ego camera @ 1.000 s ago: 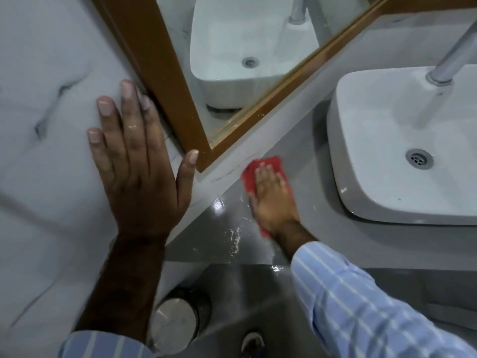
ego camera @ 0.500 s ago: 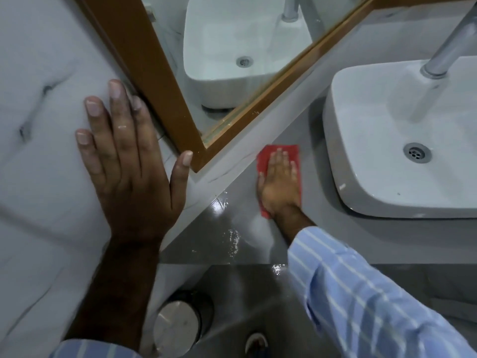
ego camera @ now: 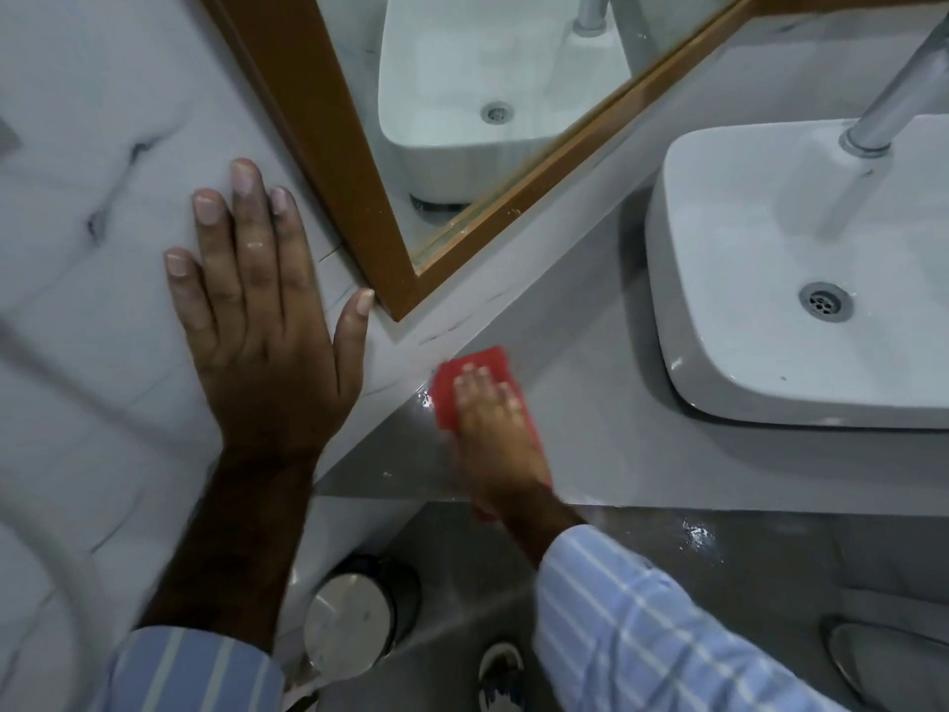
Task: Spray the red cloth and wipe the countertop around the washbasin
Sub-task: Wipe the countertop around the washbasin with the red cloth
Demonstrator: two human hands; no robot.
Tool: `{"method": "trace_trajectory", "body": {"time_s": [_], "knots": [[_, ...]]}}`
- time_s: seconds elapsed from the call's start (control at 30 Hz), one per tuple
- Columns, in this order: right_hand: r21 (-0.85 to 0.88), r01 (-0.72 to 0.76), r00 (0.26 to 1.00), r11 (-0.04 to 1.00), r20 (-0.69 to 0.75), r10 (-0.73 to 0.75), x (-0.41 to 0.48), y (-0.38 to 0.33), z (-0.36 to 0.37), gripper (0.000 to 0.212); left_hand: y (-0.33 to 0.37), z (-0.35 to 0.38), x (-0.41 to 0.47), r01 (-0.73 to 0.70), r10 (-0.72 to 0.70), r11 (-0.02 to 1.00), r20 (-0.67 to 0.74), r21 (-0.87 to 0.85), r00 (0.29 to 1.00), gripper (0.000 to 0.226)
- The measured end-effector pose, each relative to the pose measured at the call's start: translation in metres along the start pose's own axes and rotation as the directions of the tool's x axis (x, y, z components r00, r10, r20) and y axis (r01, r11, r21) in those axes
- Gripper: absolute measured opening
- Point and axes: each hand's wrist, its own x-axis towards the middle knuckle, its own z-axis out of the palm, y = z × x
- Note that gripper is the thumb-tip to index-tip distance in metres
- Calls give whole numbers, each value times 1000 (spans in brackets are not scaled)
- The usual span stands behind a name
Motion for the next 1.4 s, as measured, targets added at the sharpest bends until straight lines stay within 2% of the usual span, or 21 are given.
{"method": "trace_trajectory", "body": {"time_s": [0.07,0.13,0.17,0.2,0.27,0.33,0.37,0.4,0.43,0.53,0.7,0.8,0.9,0.97,1.03,1.07,1.13,1.2,1.27,1.33,1.4], "knots": [[-51,341,939,939,75,-336,-13,-20,16,69,4,2,1,15,-14,1000,-19,12,1000,81],[-92,554,827,828,173,-534,-20,-14,15,67,4,4,1,21,-20,999,-36,31,999,81],[-81,563,821,823,176,-544,-20,-3,12,68,4,5,1,19,-17,999,-39,37,999,82],[-55,502,859,863,144,-491,-21,9,10,69,4,5,1,18,-16,999,-42,38,999,82],[5,209,977,978,32,-209,-28,31,7,71,4,6,1,30,-28,999,-37,35,999,82],[-26,-114,993,993,-43,113,-34,31,9,71,4,4,1,39,-38,999,-25,37,999,82],[-17,-200,977,980,-74,198,-33,18,13,70,5,4,1,44,-44,998,-20,45,999,83],[30,-202,975,979,-86,204,-30,-1,18,70,6,4,1,48,-48,997,-14,55,999,83],[72,-121,990,990,-63,125,-26,-20,23,69,6,4,1,49,-48,997,-11,64,999,83],[-7,292,956,956,47,-291,-24,-63,43,67,7,6,1,51,-49,995,-25,85,998,80],[-42,431,899,901,103,-425,-27,-41,34,69,12,8,4,90,-86,992,-52,83,995,84],[65,207,978,976,19,-209,-38,6,18,71,10,7,3,81,-78,995,-39,60,996,83],[-45,-61,998,997,-26,60,-64,61,6,71,10,3,3,87,-86,995,-24,52,996,85],[-80,-255,962,964,-121,244,-71,71,3,69,11,2,3,92,-91,995,-18,42,996,82],[-18,-467,869,884,-193,455,-64,39,11,68,11,1,2,95,-94,995,-15,37,995,80],[16,-500,841,866,-231,490,-58,18,18,67,14,1,3,89,-89,996,-22,22,996,80],[73,-318,917,945,-228,326,-42,-31,33,67,14,-2,4,88,-88,996,-18,2,996,80],[76,-2,994,997,-108,10,-36,-65,43,67,10,-2,4,89,-89,996,13,-27,996,80],[51,191,981,980,-40,-189,-33,-59,44,66,8,-1,2,89,-86,995,53,-47,995,80],[30,222,974,975,-57,-220,-41,-25,36,66,6,-1,0,97,-91,993,95,-67,991,79],[13,148,987,989,-64,-147,-64,32,23,67,4,0,0,115,-99,988,139,-108,985,80]]}}
